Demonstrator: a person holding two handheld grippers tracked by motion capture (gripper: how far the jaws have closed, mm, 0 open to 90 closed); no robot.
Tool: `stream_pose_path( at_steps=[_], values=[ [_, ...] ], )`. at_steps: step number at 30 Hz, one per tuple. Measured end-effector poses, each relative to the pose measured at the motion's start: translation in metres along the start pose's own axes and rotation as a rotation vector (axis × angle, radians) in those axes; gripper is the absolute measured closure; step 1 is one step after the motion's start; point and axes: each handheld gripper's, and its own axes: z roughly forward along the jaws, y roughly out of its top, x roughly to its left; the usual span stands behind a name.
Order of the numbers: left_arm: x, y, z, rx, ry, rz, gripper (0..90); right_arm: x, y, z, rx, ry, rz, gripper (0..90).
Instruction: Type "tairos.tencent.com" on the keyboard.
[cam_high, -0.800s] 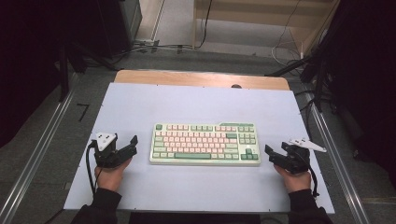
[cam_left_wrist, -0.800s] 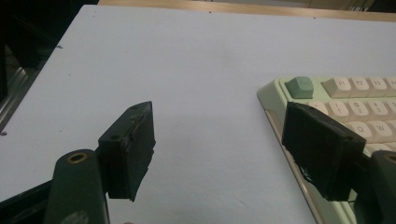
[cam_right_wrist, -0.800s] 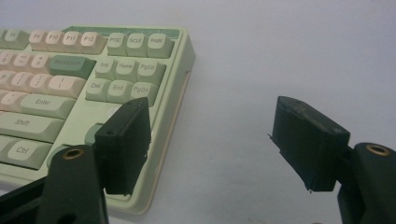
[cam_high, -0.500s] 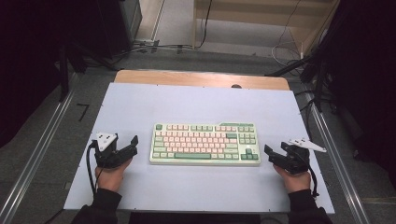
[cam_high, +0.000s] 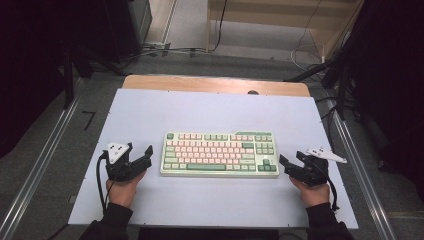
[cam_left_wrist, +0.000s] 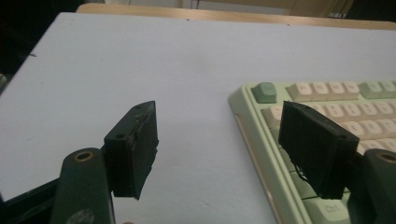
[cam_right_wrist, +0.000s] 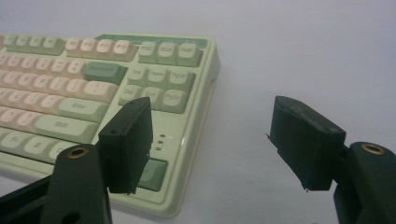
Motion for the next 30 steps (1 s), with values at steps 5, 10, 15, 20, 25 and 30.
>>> stream_pose_path(
  at_steps=[5,10,15,20,25,30],
  values=[
    [-0.011,0.001,-0.002,-0.005,-0.053,0.011,37.3,0.01,0.002,0.0,-0.011,0.037,-0.013,34.3],
    [-0.02,0.0,-0.001,0.001,-0.09,0.019,44.4,0.021,0.005,0.002,-0.014,0.065,-0.039,40.2],
    [-0.023,0.001,0.002,0.019,-0.125,0.003,52.4,0.03,0.008,0.005,-0.013,0.1,-0.044,46.9],
    [-0.028,0.003,0.005,0.021,-0.132,-0.008,62.4,0.037,0.01,0.009,-0.008,0.109,-0.039,58.6],
    [-0.033,0.005,0.011,0.038,-0.135,-0.012,71.6,0.043,0.012,0.012,-0.011,0.076,-0.039,74.6],
    [-0.038,0.008,0.015,0.054,-0.125,-0.004,83.1,0.047,0.014,0.015,-0.02,0.081,-0.051,87.6]
  ],
)
